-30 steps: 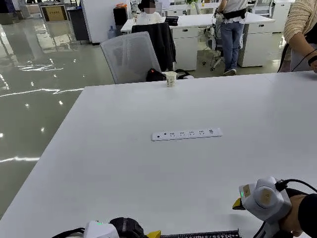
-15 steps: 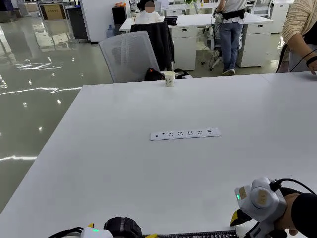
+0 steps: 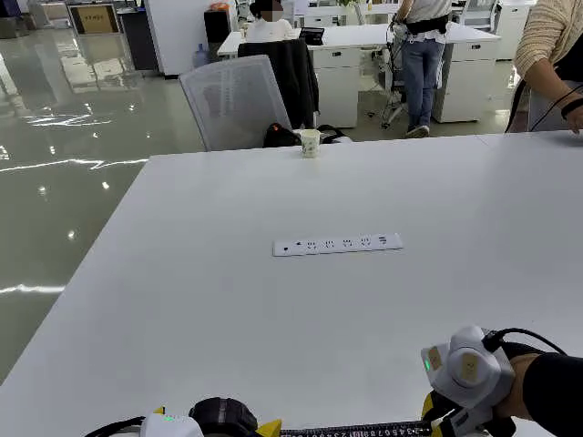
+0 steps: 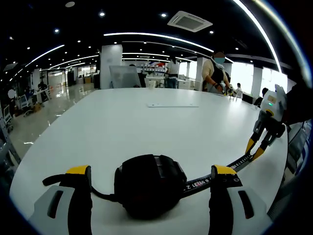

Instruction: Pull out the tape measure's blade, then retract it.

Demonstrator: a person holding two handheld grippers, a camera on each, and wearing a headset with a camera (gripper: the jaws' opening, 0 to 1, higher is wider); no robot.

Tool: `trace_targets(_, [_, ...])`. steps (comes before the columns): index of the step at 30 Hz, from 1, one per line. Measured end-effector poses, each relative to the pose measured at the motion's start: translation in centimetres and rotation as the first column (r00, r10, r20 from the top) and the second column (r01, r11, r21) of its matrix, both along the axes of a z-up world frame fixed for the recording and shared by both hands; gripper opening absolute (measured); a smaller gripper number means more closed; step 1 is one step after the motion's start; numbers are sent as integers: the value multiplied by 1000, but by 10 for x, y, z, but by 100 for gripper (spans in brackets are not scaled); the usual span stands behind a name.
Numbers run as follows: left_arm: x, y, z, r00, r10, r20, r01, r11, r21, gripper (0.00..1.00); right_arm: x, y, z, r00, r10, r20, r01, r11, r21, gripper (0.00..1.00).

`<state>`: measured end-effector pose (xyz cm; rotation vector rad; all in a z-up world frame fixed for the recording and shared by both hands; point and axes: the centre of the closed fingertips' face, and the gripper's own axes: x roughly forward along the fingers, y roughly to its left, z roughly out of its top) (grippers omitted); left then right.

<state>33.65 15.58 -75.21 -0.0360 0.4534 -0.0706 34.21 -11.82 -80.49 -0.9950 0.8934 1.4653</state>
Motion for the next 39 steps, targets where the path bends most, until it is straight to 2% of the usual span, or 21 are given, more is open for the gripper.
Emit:
trace_targets(3, [-1, 1, -5, 1000, 7, -20, -7, 1000, 2, 99, 1, 0, 0, 1000, -12, -7, 12, 1000, 1, 11])
trace_targets(8, [1, 1, -10, 999, 16, -42, -16, 1000, -8, 98, 1, -1, 1, 995, -94, -36, 94, 996, 11, 10])
trace_targets(13, [3, 3, -14, 998, 41, -56, -43, 999, -26, 89, 1, 0, 0, 994, -103, -29, 103, 995, -10, 11])
trace_targets(17, [5, -3, -16, 998, 24, -58, -26, 999, -25, 81, 1, 1, -1, 995, -99, -22, 98, 994, -38, 11])
trace_targets(20, [6, -6, -16, 997, 17, -73, -19, 999, -26, 75, 0, 1, -1, 996, -92, -17, 91, 994, -60, 11])
trace_targets(23, [6, -6, -18, 996, 20, -86, -21, 1000, -14, 75, 0, 0, -3, 999, -49, -11, 48, 995, -82, 11])
trace_targets(27, [5, 0, -18, 994, 39, -99, -40, 999, -7, 69, 1, 1, -3, 998, -64, -15, 62, 994, -95, 11])
trace_targets(30, [5, 1, -18, 994, 44, -103, -46, 999, -18, 68, 1, 1, -4, 997, -72, -15, 70, 993, -98, 11])
trace_targets(34, [5, 5, -20, 991, 46, -126, -49, 999, -17, 64, 1, 1, -4, 997, -79, -15, 77, 991, -108, 11])
trace_targets(39, [4, 2, -20, 990, 26, -139, -29, 999, -24, 63, 1, 1, -5, 996, -84, -16, 82, 990, -119, 11])
